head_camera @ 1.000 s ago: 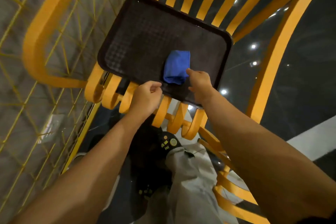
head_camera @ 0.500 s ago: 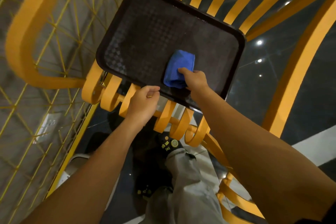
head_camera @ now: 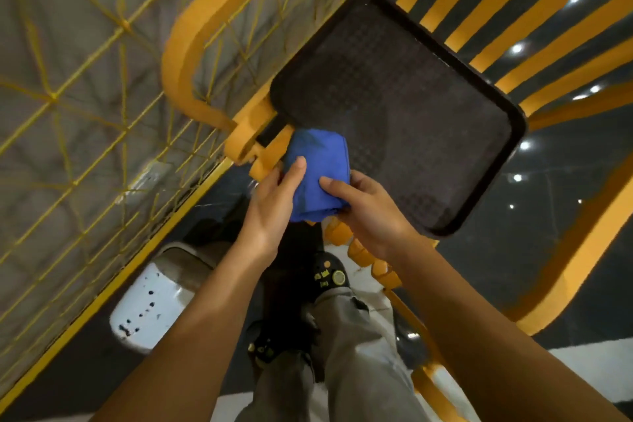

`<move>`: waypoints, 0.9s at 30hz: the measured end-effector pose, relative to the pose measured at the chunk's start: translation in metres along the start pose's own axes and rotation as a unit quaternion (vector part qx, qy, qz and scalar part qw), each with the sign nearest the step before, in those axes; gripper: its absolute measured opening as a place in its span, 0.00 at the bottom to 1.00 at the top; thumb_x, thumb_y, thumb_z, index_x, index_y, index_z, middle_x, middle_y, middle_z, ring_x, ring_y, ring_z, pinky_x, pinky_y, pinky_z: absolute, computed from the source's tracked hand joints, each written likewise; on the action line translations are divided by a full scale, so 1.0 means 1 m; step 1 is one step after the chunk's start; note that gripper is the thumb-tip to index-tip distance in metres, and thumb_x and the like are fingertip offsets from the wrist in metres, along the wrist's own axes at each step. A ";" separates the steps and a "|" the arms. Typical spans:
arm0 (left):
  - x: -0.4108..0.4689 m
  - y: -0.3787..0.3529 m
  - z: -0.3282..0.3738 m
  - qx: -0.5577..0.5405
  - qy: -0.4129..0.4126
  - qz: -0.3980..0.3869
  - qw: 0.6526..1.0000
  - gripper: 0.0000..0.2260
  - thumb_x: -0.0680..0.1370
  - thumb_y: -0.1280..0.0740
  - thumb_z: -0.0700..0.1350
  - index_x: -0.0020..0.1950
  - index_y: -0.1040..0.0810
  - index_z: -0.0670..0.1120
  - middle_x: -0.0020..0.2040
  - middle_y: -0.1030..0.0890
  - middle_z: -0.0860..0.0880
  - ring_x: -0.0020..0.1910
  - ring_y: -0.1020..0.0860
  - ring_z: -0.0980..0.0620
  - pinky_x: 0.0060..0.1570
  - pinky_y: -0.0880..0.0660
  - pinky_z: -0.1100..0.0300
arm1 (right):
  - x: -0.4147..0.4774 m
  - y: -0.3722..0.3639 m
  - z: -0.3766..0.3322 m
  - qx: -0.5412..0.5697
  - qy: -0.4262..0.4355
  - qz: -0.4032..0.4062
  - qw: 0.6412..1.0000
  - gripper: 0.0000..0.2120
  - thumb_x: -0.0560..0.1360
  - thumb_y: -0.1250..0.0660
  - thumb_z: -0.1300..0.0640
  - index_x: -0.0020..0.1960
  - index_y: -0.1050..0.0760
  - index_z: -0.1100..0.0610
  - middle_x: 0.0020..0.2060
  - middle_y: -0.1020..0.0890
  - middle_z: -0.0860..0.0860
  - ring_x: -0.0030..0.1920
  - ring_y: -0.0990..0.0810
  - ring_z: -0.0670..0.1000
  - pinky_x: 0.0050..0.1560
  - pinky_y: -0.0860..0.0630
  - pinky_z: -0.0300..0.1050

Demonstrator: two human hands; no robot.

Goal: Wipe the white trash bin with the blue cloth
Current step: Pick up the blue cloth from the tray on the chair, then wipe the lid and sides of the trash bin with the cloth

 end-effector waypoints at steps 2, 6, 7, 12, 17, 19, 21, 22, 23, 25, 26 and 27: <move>-0.016 0.022 -0.006 -0.024 0.010 0.040 0.999 0.08 0.77 0.36 0.48 0.55 0.23 0.48 0.47 0.19 0.52 0.44 0.20 0.57 0.40 0.24 0.67 | -0.010 -0.019 0.012 0.004 -0.011 -0.024 1.000 0.21 0.75 0.34 0.63 0.67 0.33 0.61 0.60 0.22 0.61 0.57 0.20 0.59 0.56 0.22 0.52; -0.059 0.064 -0.034 -0.084 0.030 0.090 0.992 0.16 0.64 0.26 0.54 0.48 0.21 0.50 0.47 0.17 0.49 0.48 0.19 0.48 0.49 0.23 0.55 | -0.031 -0.054 0.037 -0.069 -0.023 -0.091 0.993 0.23 0.75 0.36 0.63 0.68 0.36 0.53 0.61 0.23 0.54 0.58 0.21 0.54 0.52 0.20 0.45; -0.069 0.072 -0.042 -0.108 0.030 0.102 0.988 0.16 0.63 0.25 0.52 0.48 0.21 0.50 0.49 0.17 0.47 0.51 0.19 0.45 0.52 0.24 0.51 | -0.035 -0.062 0.045 -0.098 -0.021 -0.099 0.990 0.23 0.75 0.36 0.63 0.68 0.36 0.52 0.62 0.23 0.53 0.59 0.22 0.53 0.52 0.20 0.44; -0.114 0.108 -0.095 -0.210 0.030 0.165 0.963 0.16 0.67 0.31 0.48 0.53 0.22 0.45 0.50 0.17 0.44 0.52 0.19 0.44 0.50 0.22 0.51 | -0.042 -0.094 0.097 -0.196 -0.027 -0.125 0.972 0.17 0.71 0.32 0.51 0.58 0.30 0.46 0.56 0.21 0.47 0.55 0.20 0.46 0.55 0.21 0.45; -0.135 0.139 -0.151 -0.221 0.015 0.221 0.950 0.19 0.65 0.30 0.52 0.53 0.22 0.47 0.49 0.16 0.47 0.48 0.18 0.49 0.48 0.22 0.56 | -0.034 -0.120 0.147 -0.279 0.039 -0.161 0.946 0.21 0.75 0.35 0.56 0.64 0.37 0.45 0.57 0.25 0.44 0.56 0.24 0.42 0.54 0.22 0.37; -0.137 0.149 -0.173 -0.213 0.016 0.242 0.947 0.13 0.69 0.31 0.49 0.52 0.22 0.48 0.48 0.17 0.50 0.46 0.18 0.53 0.45 0.22 0.61 | -0.029 -0.129 0.168 -0.317 0.060 -0.181 0.929 0.23 0.76 0.35 0.57 0.66 0.39 0.45 0.54 0.26 0.39 0.54 0.25 0.38 0.48 0.23 0.29; -0.138 0.156 -0.194 -0.211 0.026 0.259 0.942 0.14 0.72 0.31 0.49 0.56 0.22 0.48 0.50 0.17 0.50 0.49 0.19 0.53 0.48 0.22 0.60 | -0.022 -0.133 0.187 -0.340 0.059 -0.196 0.918 0.23 0.76 0.35 0.55 0.68 0.38 0.46 0.53 0.26 0.37 0.52 0.24 0.37 0.44 0.24 0.26; -0.138 0.158 -0.203 -0.218 0.026 0.264 0.939 0.15 0.72 0.31 0.49 0.57 0.23 0.48 0.52 0.18 0.49 0.51 0.19 0.52 0.51 0.22 0.56 | -0.018 -0.134 0.195 -0.345 0.054 -0.203 0.915 0.23 0.76 0.35 0.55 0.68 0.37 0.46 0.54 0.25 0.39 0.53 0.24 0.38 0.45 0.23 0.27; -0.138 0.159 -0.211 -0.228 0.022 0.265 0.937 0.15 0.72 0.31 0.49 0.58 0.23 0.48 0.53 0.18 0.49 0.52 0.20 0.51 0.53 0.23 0.54 | -0.014 -0.133 0.204 -0.350 0.049 -0.209 0.912 0.21 0.76 0.35 0.54 0.67 0.35 0.47 0.55 0.24 0.42 0.54 0.23 0.39 0.46 0.23 0.29; -0.140 0.160 -0.223 -0.247 0.003 0.264 0.932 0.11 0.74 0.32 0.48 0.56 0.22 0.49 0.52 0.17 0.49 0.52 0.19 0.50 0.53 0.22 0.52 | -0.009 -0.131 0.218 -0.359 0.044 -0.208 0.909 0.17 0.75 0.35 0.54 0.63 0.32 0.47 0.56 0.23 0.45 0.54 0.22 0.41 0.46 0.22 0.31; -0.140 0.161 -0.228 -0.252 -0.007 0.266 0.930 0.10 0.74 0.32 0.47 0.55 0.22 0.49 0.51 0.17 0.49 0.51 0.19 0.50 0.52 0.22 0.52 | -0.008 -0.129 0.223 -0.362 0.042 -0.205 0.908 0.16 0.75 0.34 0.53 0.62 0.31 0.48 0.56 0.22 0.46 0.53 0.21 0.42 0.46 0.21 0.33; -0.142 0.160 -0.233 -0.255 -0.016 0.270 0.928 0.09 0.74 0.33 0.47 0.54 0.21 0.49 0.50 0.17 0.50 0.50 0.18 0.51 0.51 0.22 0.54 | -0.007 -0.127 0.227 -0.364 0.040 -0.202 0.908 0.15 0.75 0.34 0.53 0.61 0.29 0.49 0.55 0.21 0.48 0.53 0.20 0.44 0.48 0.21 0.36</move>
Point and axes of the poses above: each hand's wrist, its own x-axis towards the middle knuckle, its own y-axis out of the back of the hand, z = x × y, the point moved 3 cm from there along x, towards the middle knuckle
